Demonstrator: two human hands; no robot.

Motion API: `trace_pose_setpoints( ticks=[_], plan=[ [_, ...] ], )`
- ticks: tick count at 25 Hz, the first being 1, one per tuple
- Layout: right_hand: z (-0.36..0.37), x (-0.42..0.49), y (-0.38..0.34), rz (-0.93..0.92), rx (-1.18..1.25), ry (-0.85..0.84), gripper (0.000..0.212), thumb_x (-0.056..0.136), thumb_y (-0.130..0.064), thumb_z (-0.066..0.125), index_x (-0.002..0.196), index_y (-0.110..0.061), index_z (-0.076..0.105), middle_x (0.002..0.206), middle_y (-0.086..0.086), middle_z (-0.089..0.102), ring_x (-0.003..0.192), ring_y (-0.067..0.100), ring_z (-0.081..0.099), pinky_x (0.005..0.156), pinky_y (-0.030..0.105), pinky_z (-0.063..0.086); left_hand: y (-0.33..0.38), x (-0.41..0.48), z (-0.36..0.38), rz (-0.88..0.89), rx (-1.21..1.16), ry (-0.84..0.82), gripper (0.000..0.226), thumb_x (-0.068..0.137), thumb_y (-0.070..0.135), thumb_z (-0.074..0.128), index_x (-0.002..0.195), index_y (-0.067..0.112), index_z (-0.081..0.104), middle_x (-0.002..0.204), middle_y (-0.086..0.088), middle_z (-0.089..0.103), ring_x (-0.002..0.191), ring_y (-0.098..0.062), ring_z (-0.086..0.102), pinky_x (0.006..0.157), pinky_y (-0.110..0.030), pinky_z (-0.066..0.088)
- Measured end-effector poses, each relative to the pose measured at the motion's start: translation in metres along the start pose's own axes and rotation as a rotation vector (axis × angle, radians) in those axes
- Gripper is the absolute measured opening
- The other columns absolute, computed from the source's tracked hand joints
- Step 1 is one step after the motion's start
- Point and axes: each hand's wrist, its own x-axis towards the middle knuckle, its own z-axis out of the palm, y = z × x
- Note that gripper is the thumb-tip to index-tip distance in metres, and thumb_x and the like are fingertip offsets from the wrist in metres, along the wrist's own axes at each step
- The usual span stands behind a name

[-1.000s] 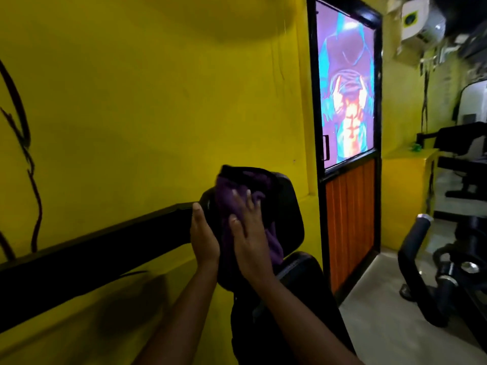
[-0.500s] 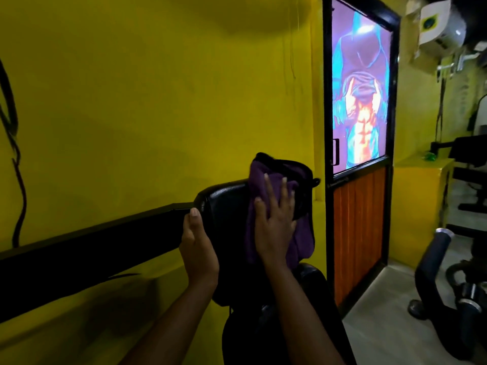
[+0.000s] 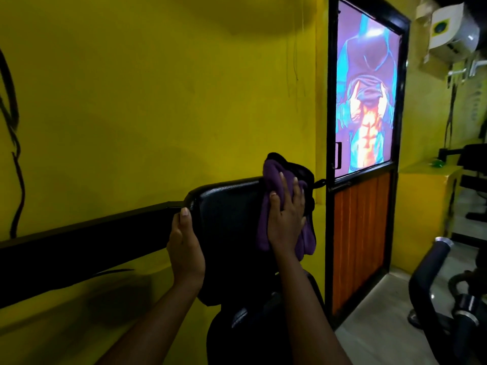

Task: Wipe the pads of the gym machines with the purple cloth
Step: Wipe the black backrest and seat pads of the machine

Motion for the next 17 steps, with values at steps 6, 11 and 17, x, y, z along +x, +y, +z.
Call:
trace_pose_setpoints(
  ticks=[6,11,17],
  plan=[
    [0.026,-0.07,-0.05,-0.365,-0.026,-0.126,0.052,0.085,-0.048,0.025,0.136,-0.052,0.027,0.153,-0.013,0.025,0.139,0.009,0.013,0.107,0.041,0.014,-0.005,0.004,0.002,0.034,0.021,0.038,0.055,0.098,0.049,0.031,0.136,0.013,0.046,0.129,0.011,0.043,0.12,-0.005,0.042,0.1,-0.025,0.034],
    [0.02,-0.015,-0.065,-0.545,-0.177,-0.224,0.059,0.078,-0.054,0.025,0.12,-0.028,0.057,0.125,-0.002,0.055,0.125,0.018,0.037,0.105,0.045,0.018,-0.008,0.006,0.001,0.016,-0.007,0.013,0.06,0.095,0.055,0.031,0.141,0.017,0.04,0.144,-0.002,0.042,0.135,-0.019,0.039,0.107,-0.029,0.031],
    [0.003,0.043,-0.039,-0.415,-0.304,-0.24,0.063,0.076,-0.058,0.022,0.11,-0.024,0.062,0.115,-0.002,0.06,0.116,0.021,0.045,0.101,0.047,0.025,0.001,0.003,0.001,0.028,0.039,-0.012,0.047,0.101,0.034,0.029,0.136,0.008,0.044,0.093,0.02,0.044,0.093,-0.005,0.042,0.072,-0.019,0.034]
  ],
)
